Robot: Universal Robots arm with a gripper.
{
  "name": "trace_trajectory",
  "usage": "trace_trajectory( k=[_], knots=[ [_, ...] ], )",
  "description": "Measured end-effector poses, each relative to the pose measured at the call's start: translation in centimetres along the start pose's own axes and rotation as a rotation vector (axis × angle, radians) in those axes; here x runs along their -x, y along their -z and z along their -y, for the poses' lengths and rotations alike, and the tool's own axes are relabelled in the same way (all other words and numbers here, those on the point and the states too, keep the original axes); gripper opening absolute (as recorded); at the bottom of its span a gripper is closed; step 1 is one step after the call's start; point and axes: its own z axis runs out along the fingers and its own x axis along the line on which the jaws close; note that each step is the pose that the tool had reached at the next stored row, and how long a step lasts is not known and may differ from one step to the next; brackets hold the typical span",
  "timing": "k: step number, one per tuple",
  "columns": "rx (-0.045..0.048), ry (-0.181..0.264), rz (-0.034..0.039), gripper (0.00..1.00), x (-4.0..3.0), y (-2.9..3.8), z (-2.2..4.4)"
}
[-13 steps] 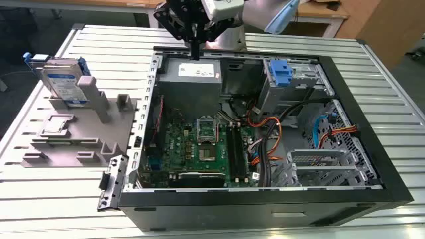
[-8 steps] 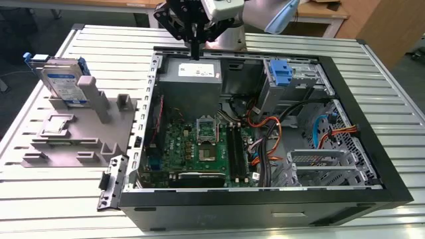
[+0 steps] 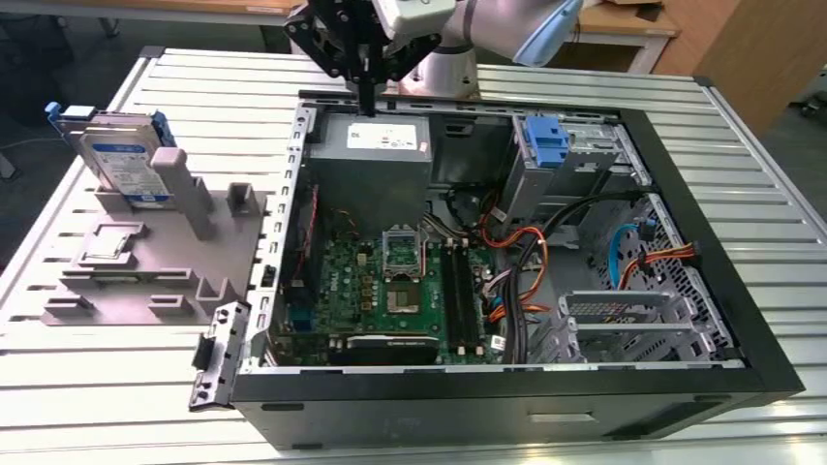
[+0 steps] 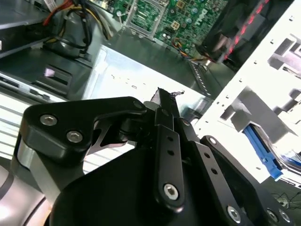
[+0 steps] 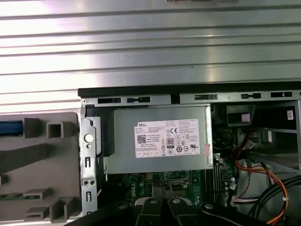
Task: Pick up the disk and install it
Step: 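Reach for the disk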
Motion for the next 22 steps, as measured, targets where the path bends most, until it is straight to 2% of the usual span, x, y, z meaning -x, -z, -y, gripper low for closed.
trace_trajectory(
  k=[4, 10, 22],
  knots=[
    [0.0001, 0.000, 0.0000, 0.10, -1.17, 0.01, -0.20],
    [0.0001, 0.000, 0.0001, 0.10, -2.46, 0.00, -0.34],
    [0.0001, 0.000, 0.0000, 0.10, -2.72, 0.00, -0.31]
  ],
)
